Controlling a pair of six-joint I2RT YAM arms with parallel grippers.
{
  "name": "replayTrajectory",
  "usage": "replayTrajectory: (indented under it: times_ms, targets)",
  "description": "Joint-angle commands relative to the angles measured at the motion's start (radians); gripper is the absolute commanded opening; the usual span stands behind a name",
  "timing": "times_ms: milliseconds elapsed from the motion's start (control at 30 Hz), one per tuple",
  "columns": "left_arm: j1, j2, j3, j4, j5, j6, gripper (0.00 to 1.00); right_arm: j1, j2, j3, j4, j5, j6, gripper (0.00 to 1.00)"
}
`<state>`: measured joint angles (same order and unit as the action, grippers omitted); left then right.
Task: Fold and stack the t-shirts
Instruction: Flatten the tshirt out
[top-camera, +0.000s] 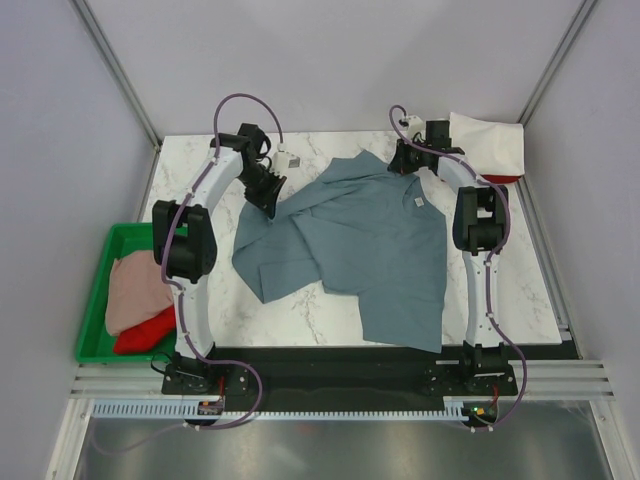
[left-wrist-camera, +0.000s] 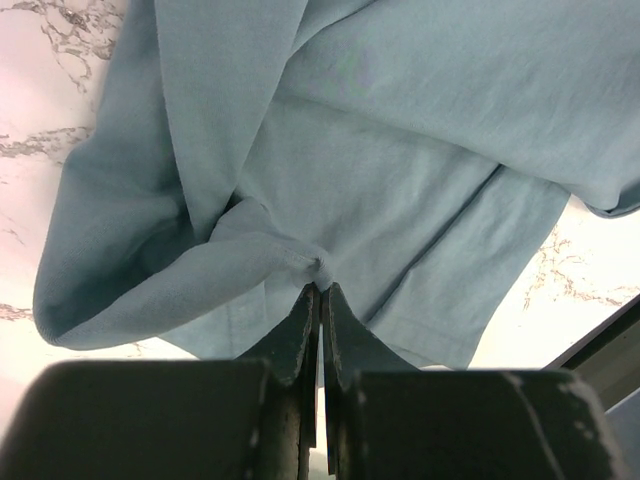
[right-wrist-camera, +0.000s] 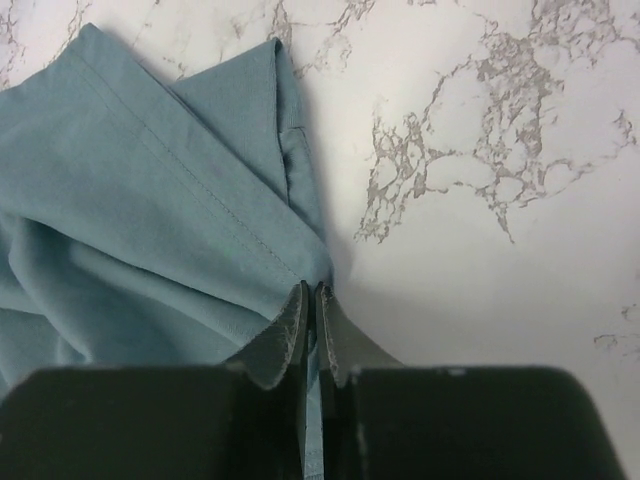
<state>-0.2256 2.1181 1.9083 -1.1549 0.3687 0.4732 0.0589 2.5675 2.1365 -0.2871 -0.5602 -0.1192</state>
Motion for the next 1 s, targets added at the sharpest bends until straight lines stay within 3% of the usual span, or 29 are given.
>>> replayTrajectory:
  times_ms: [0, 300, 533, 700, 933, 967]
  targets:
    - [-0.006, 0.013, 0.050, -0.008, -0.010, 0.010, 0.04, -0.002, -0.018, 0.052, 0.022, 0.019, -0.022, 0.08]
    - [0.019, 0.005, 0.191, 0.009, -0.068, 0.022, 0.02, -0.005, -0.158, 0.164, 0.103, 0.051, -0.111, 0.06]
    - [0.042, 0.006, 0.360, 0.023, -0.091, 0.030, 0.02, -0.005, -0.202, 0.223, 0.137, 0.069, -0.099, 0.09]
    - [0.042, 0.003, 0.368, 0.026, -0.079, 0.036, 0.02, -0.005, -0.202, 0.195, 0.143, 0.059, -0.068, 0.09]
    - [0.043, 0.000, 0.364, 0.026, -0.065, 0.021, 0.02, 0.001, -0.149, 0.177, 0.157, 0.091, -0.059, 0.21]
    - [0.043, 0.002, 0.362, 0.024, -0.063, 0.019, 0.02, 0.004, -0.136, 0.178, 0.155, 0.089, -0.068, 0.13]
